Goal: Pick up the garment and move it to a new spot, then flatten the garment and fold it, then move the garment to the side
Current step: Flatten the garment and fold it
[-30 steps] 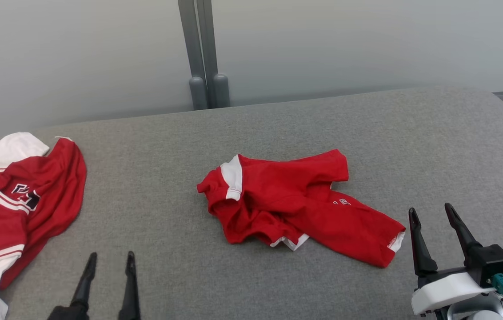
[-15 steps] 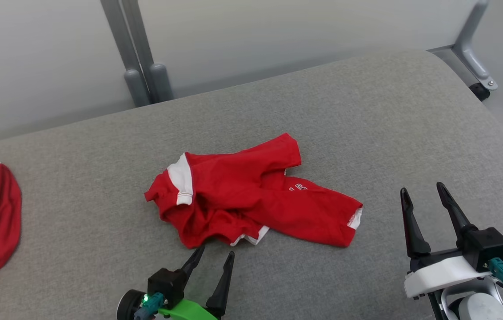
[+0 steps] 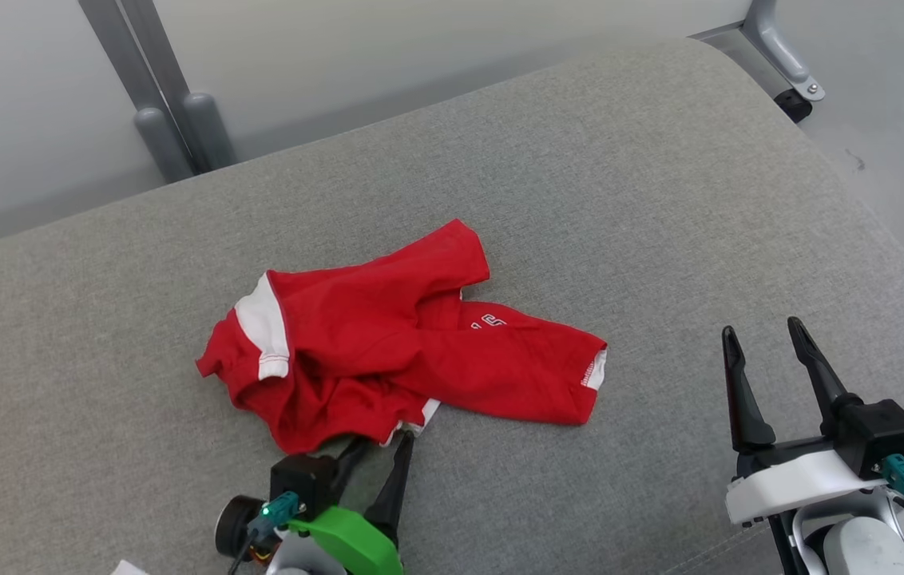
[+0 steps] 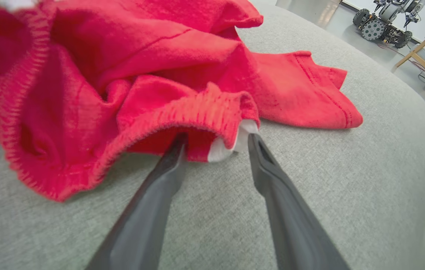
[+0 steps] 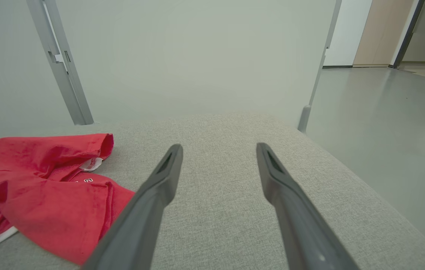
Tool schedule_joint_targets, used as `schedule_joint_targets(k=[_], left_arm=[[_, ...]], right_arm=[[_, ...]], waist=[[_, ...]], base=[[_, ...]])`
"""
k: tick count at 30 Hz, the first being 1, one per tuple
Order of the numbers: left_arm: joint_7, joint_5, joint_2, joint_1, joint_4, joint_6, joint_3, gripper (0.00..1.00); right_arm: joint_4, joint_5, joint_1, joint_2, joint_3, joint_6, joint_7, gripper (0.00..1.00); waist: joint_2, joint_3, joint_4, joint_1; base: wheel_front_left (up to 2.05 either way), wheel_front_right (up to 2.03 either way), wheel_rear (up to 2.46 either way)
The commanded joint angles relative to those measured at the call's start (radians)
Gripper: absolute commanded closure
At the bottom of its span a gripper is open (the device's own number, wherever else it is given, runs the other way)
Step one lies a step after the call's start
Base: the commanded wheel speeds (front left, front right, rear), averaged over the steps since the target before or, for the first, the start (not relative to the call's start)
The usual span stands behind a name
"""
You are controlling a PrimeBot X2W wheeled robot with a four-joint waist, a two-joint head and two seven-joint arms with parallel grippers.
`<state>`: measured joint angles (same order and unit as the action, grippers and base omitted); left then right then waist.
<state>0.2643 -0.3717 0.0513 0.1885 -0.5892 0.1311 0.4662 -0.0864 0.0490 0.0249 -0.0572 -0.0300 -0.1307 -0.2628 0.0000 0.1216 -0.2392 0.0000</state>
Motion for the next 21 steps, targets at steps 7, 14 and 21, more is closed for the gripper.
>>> schedule_joint_targets(k=[7,14,21], left_arm=[[0.000,-0.068,0.006,0.060,0.007,-0.001,0.079,1.00],[-0.160,-0.139,0.164,-0.014,0.181,-0.002,0.172,1.00],[-0.352,-0.235,0.391,-0.208,0.424,-0.021,0.130,1.00]], right_arm=[[-0.001,0.008,-0.002,0.004,-0.004,0.000,-0.003,0.00],[0.002,0.010,-0.039,0.006,-0.027,0.000,-0.003,0.00],[-0.001,0.011,-0.035,0.006,-0.018,0.000,-0.003,0.00]], waist=[[0.0000,-0.012,0.036,0.0000],[0.0000,-0.035,0.111,0.0000],[0.0000,-0.037,0.163,0.0000]], base=[[0.00,0.00,0.00],[0.00,0.00,0.00],[0.00,0.00,0.00]])
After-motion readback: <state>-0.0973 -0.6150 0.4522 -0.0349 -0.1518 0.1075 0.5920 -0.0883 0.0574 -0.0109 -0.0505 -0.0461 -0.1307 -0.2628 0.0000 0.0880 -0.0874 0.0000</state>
